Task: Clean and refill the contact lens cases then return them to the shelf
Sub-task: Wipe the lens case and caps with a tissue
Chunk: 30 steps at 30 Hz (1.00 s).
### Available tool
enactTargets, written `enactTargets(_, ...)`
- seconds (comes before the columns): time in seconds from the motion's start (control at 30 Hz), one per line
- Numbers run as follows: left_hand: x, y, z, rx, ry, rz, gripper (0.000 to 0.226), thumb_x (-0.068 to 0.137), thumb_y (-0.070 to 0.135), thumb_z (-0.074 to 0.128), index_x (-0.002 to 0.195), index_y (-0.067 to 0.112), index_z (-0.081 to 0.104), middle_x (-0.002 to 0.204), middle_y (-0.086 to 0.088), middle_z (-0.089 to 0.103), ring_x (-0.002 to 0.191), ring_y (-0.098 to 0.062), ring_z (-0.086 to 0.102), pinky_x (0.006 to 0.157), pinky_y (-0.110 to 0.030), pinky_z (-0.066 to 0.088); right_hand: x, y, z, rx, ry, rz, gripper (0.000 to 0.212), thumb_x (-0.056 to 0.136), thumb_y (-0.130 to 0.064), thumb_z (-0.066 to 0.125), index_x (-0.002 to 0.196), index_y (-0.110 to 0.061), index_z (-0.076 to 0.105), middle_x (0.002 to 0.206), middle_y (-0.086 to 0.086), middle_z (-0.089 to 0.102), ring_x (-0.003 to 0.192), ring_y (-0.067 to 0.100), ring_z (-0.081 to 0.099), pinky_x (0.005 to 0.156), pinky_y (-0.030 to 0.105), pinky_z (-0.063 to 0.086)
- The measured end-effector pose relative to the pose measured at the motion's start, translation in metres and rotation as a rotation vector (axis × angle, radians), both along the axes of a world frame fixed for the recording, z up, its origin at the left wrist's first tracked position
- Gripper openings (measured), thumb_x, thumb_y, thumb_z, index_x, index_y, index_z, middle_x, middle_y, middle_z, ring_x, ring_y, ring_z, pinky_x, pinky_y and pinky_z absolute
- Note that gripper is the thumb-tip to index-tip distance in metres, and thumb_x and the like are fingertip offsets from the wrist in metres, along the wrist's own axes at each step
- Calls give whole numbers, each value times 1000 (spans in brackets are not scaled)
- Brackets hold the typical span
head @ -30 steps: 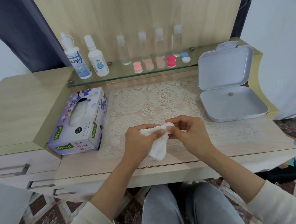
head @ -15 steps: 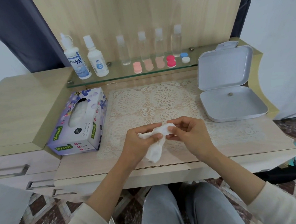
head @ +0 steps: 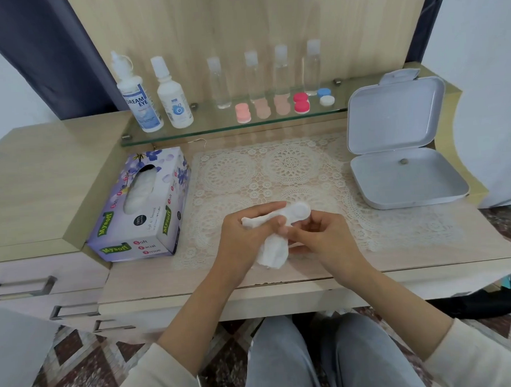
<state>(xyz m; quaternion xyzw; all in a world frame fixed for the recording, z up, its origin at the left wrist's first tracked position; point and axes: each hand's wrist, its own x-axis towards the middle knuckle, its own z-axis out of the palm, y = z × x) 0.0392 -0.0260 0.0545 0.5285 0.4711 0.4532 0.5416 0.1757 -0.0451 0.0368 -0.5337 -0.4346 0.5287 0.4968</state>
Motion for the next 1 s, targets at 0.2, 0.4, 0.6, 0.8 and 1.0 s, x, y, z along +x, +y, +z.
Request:
enactTargets(0.2,-5,3,-2,-45,-51,-5,37,70,33,66,102,15,69,108,2,68,93,-10,66,78,-23,54,10,0,-4,30,-58,-49,26,77,6,61,58,-7,50,55,2,51,60,18,47,59,29,41)
enactTargets(0.4,-11,4,-7,16,41,35,26,77,5,68,96,22,68,81,2,72,73,-13,68,68,-19,52,22,0,0,43,-4,-30,24,82,1,62,69,-14,47,59,0,46,58,14,45,50,20,40)
enactTargets(0.6,-8,2,-7,-68,-66,38,19,76,-2,67,93,8,68,85,-10,71,73,-18,70,63,-18,53,23,3,6,147,-208,-33,21,74,-3,71,67,-16,57,67,0,61,66,14,59,60,29,47)
enactTargets(0.8,-6,0,-6,-81,-53,-16,19,79,0,65,96,8,69,86,-5,72,82,-19,69,69,-20,55,21,5,8,169,-242,-38,23,71,-3,74,72,-19,58,84,4,66,70,16,65,61,32,52)
enactTargets(1.0,-4,-2,-4,-76,-49,-26,17,79,-1,65,88,12,70,84,-4,73,81,-18,70,68,-21,55,22,7,7,154,-240,-52,13,73,-8,73,67,-18,68,72,-4,69,64,5,61,58,19,49)
